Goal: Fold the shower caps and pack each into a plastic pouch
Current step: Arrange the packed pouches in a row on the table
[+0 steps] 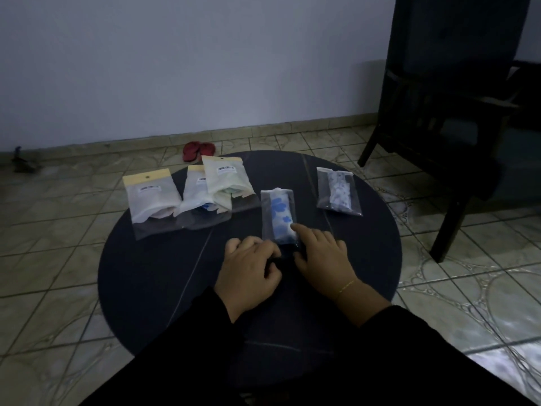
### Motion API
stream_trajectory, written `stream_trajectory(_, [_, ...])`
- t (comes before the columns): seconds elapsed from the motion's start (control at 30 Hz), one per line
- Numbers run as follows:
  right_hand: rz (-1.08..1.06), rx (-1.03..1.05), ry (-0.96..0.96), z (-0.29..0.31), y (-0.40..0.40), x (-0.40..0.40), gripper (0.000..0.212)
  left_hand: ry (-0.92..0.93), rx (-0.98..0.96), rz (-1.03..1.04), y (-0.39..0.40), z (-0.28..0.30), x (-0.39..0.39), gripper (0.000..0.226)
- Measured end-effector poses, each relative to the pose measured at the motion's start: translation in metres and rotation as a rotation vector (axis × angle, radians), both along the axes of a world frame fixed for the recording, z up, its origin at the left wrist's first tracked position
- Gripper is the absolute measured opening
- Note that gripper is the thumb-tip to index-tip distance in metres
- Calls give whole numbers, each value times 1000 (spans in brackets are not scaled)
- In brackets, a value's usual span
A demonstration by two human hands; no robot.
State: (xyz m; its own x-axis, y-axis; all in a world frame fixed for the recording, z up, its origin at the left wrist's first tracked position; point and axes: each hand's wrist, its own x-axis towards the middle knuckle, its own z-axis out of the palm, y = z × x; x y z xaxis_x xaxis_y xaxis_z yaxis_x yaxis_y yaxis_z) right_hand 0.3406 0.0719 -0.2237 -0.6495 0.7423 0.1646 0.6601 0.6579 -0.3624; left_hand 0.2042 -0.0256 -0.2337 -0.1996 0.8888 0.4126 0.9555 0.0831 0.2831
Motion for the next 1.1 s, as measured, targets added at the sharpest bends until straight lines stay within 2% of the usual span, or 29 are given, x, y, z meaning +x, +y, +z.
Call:
stream_trajectory(0.1, [29,-19,-3,1,-2,7,49,-176,81,-94,-9,0,1,20])
stream_trajectory(0.2, [54,-9,-18,1,-3,9,45,-259,173,5,-7,0,-5,35])
stream_trajectory(0.27, [70,-5,-23,1,-3,10,44,-271,67,94,-6,3,-7,59])
stream_trajectory(0.33, [81,9,-35,1,-3,11,42,-212,-72,95,-4,5,-7,71])
stream_trajectory(0.47, [86,17,-69,0,-2,11,43,-85,-201,75,-2,6,-7,70])
stream_trajectory(0.7, [98,-2,-165,1,-4,6,48,95,-307,78,-9,8,-17,64])
stream_trajectory(0.97, [61,-55,-104,2,0,7,39,-17,-336,13,-9,6,-23,74])
stream_trajectory(1.1, [12,-145,-30,4,2,5,32,-97,-268,40,-7,4,-25,48])
